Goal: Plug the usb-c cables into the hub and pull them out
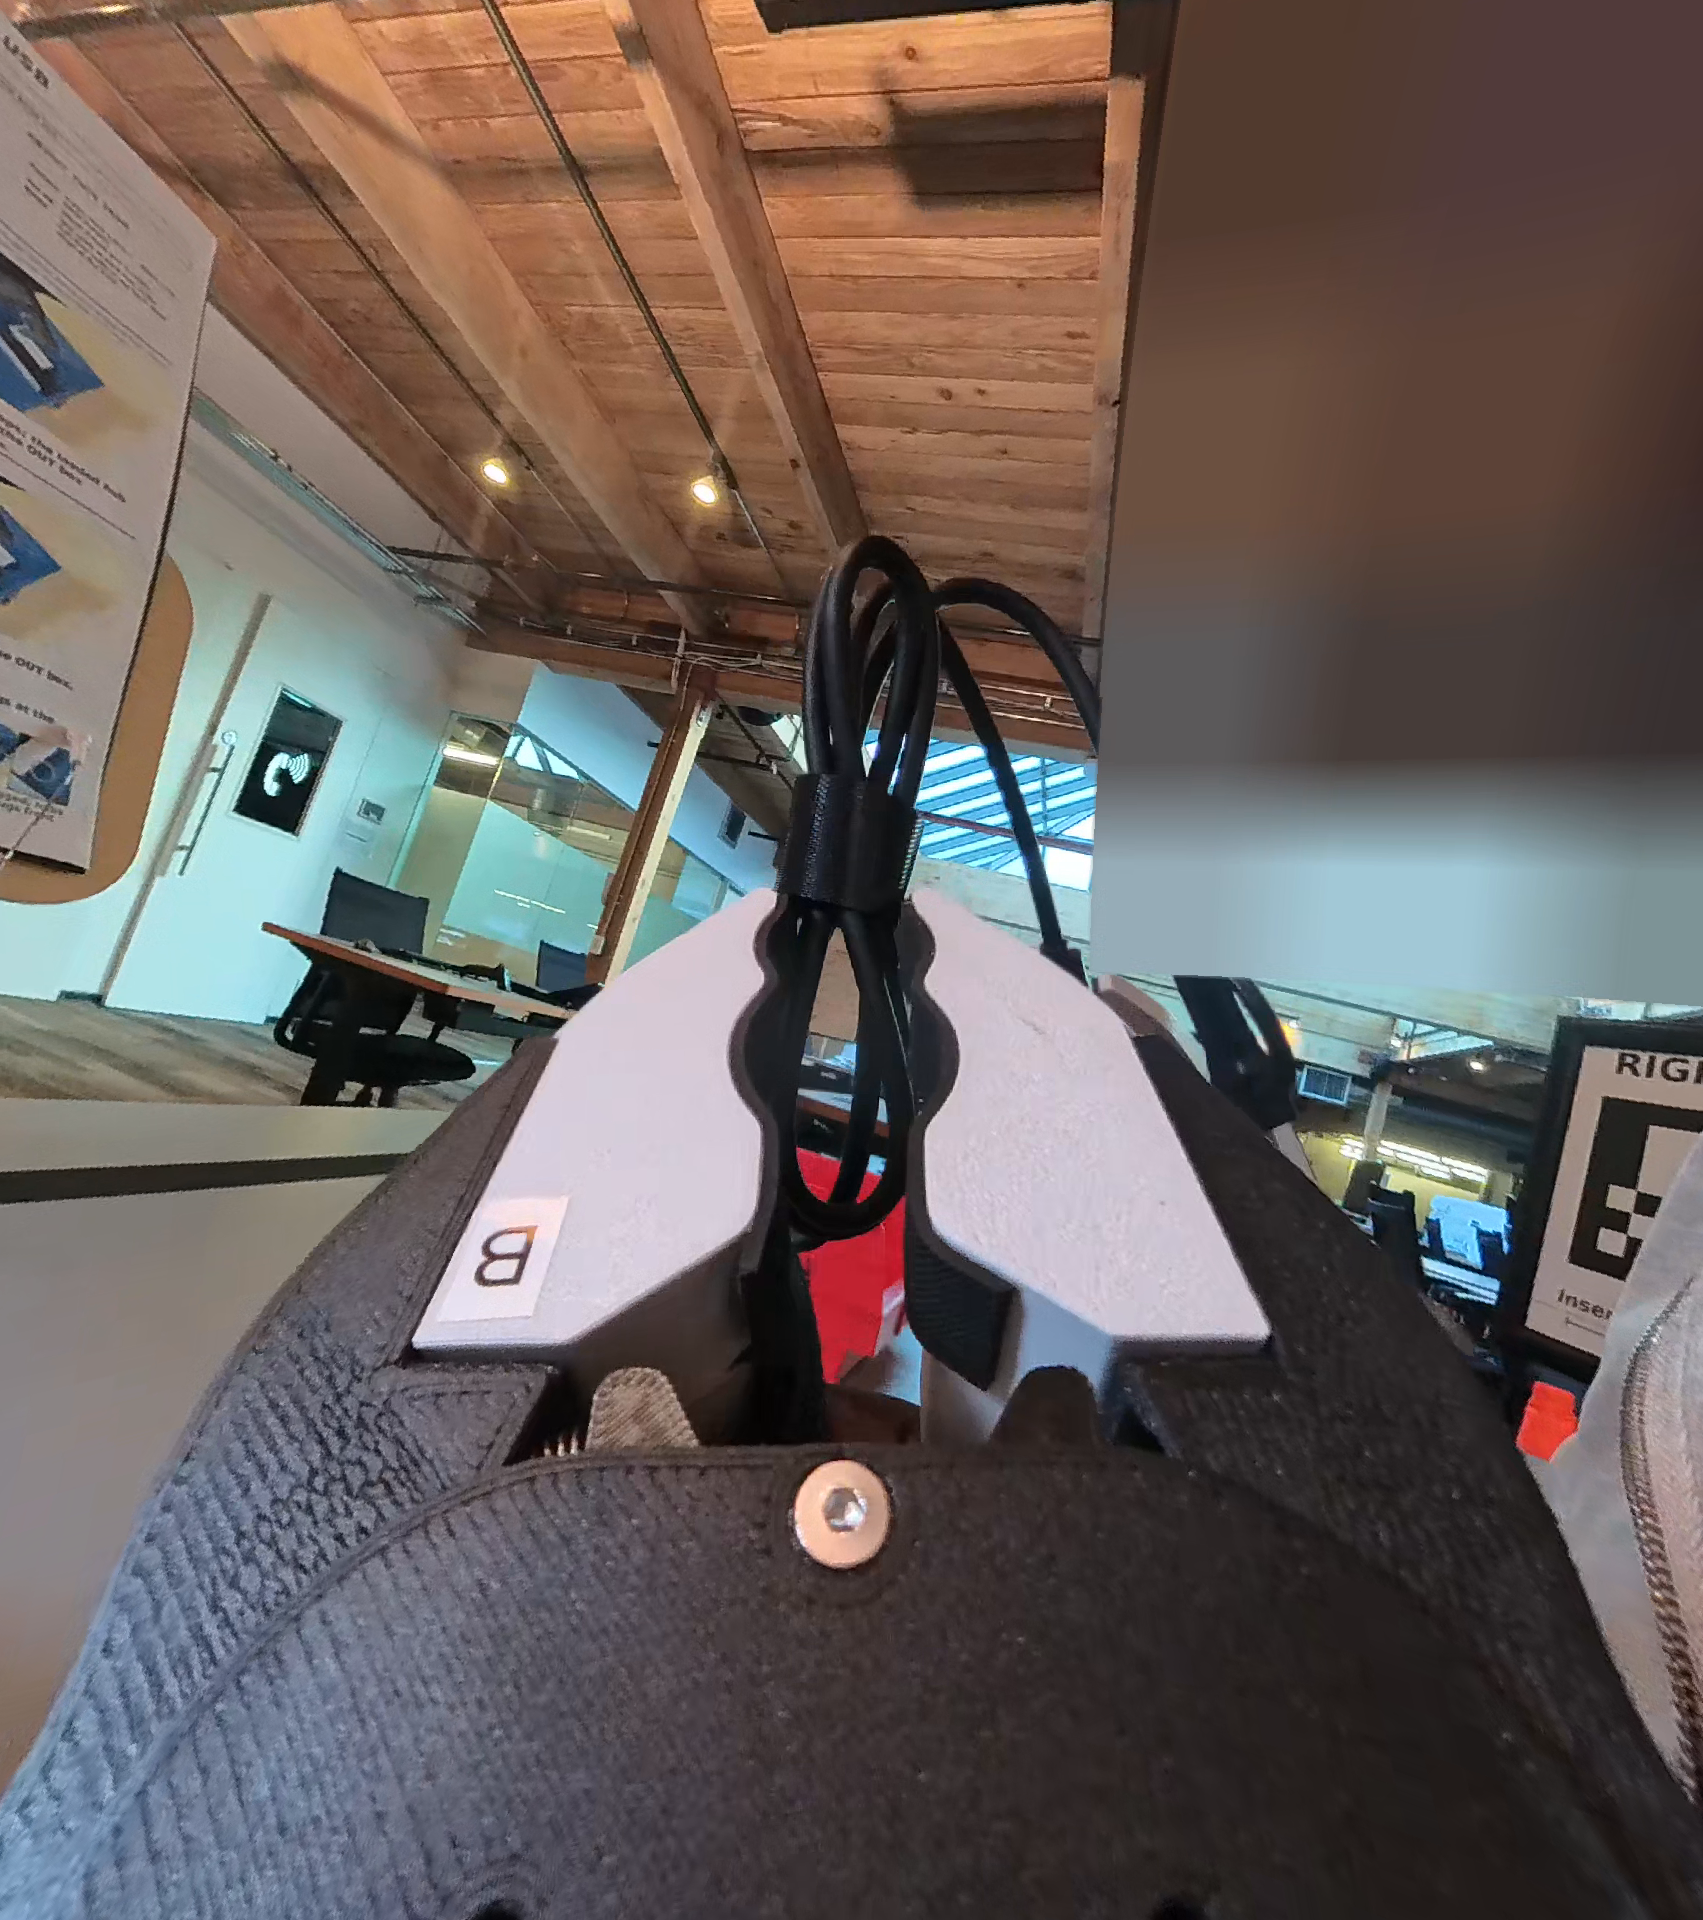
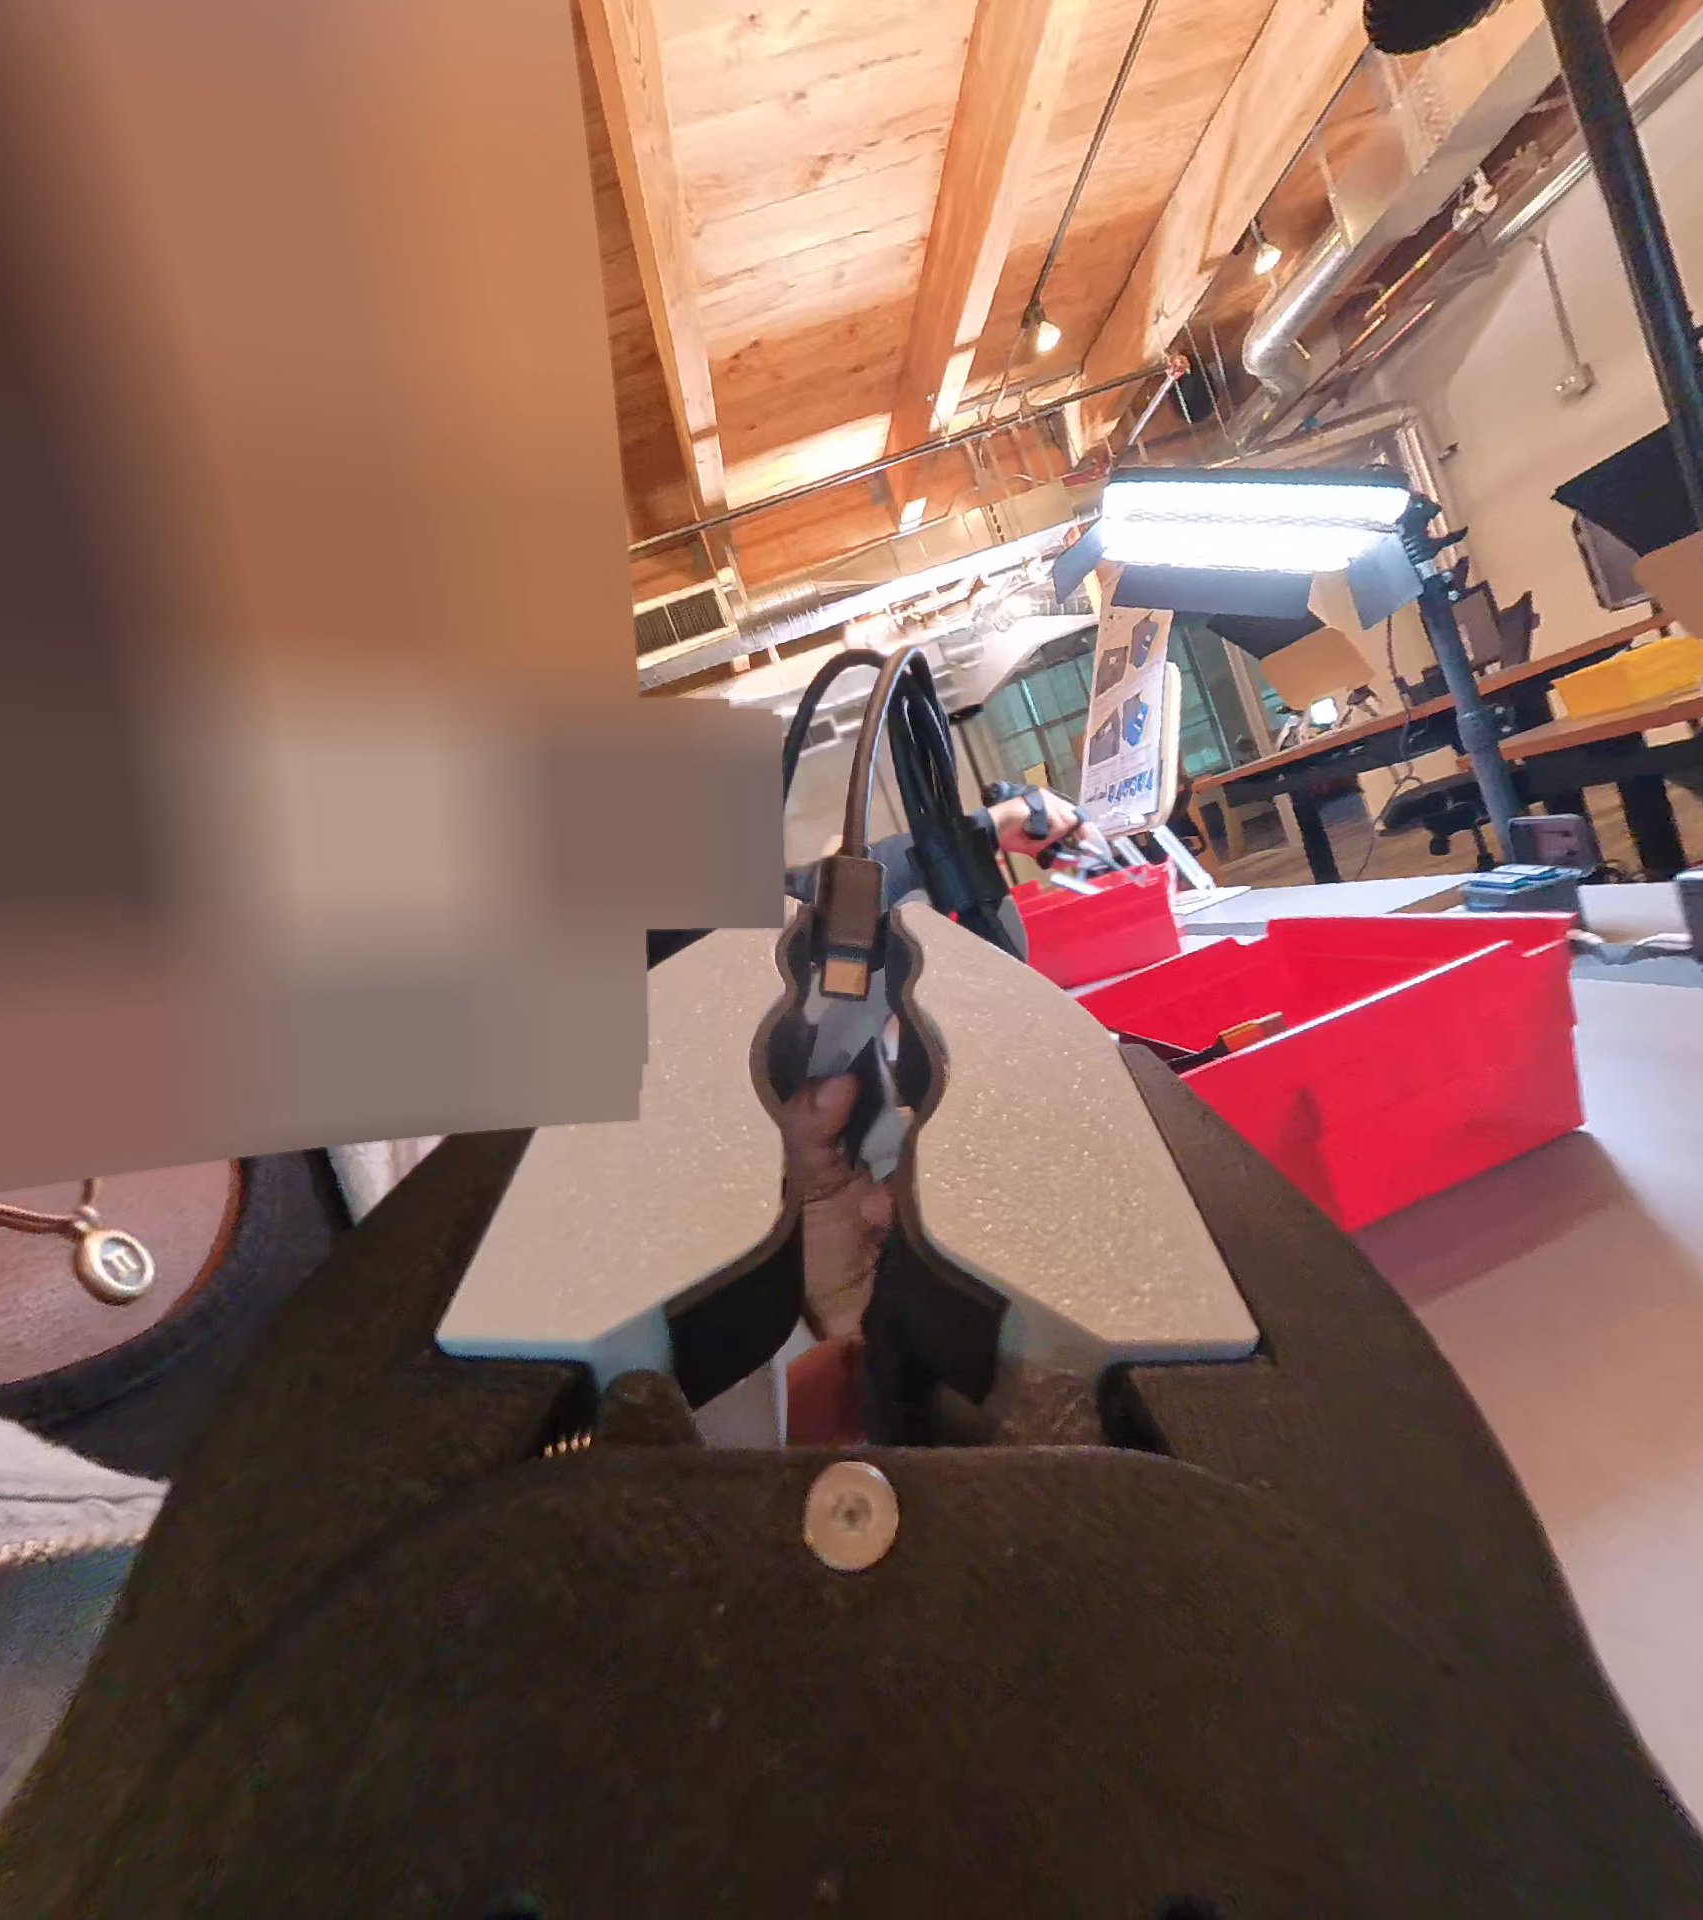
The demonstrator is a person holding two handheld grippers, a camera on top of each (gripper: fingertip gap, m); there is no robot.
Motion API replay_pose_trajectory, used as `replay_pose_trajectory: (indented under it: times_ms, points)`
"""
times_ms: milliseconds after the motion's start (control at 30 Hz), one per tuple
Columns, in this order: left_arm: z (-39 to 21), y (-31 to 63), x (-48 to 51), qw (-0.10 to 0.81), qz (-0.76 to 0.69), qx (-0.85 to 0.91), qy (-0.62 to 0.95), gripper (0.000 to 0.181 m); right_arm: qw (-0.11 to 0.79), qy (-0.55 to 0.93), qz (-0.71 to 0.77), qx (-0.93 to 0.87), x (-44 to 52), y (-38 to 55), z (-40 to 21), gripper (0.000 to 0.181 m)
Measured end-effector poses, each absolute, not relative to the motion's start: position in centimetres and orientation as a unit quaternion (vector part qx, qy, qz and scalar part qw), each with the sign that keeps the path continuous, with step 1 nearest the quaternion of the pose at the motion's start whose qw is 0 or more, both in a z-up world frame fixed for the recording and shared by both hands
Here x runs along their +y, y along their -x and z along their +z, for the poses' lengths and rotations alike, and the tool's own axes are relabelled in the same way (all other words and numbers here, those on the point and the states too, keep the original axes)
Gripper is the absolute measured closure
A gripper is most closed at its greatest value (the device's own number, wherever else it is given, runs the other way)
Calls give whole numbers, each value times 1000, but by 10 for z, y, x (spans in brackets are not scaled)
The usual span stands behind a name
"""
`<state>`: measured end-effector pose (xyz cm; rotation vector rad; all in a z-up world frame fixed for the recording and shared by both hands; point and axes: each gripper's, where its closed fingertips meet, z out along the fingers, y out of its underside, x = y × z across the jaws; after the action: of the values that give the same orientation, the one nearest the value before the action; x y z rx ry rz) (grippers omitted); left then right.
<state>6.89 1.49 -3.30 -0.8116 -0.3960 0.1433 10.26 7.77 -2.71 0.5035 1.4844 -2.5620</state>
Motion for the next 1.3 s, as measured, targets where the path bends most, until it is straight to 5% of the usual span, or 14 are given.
replay_pose_trajectory:
  times_ms: [33, 400, 667, 967, 1300]
  points:
    - [-34, -70, 15, 897, 65, -191, 394, 162, 52, -164, -847, 502, 79, -101, -28, 169]
    - [-35, -93, -16, 777, 151, -87, 605, 132, -235, -51, -605, 759, 101, -84, -99, 169]
    - [-95, -119, 67, 616, 79, 71, 781, 139, -159, 4, -630, 760, 92, -107, -109, 169]
    - [-120, -108, 96, 609, 81, 85, 784, 166, -140, 22, -632, 762, 92, -114, -118, 169]
    - [-139, -125, 101, 599, -12, 96, 795, 159, -111, 31, -644, 756, 86, -120, -122, 169]
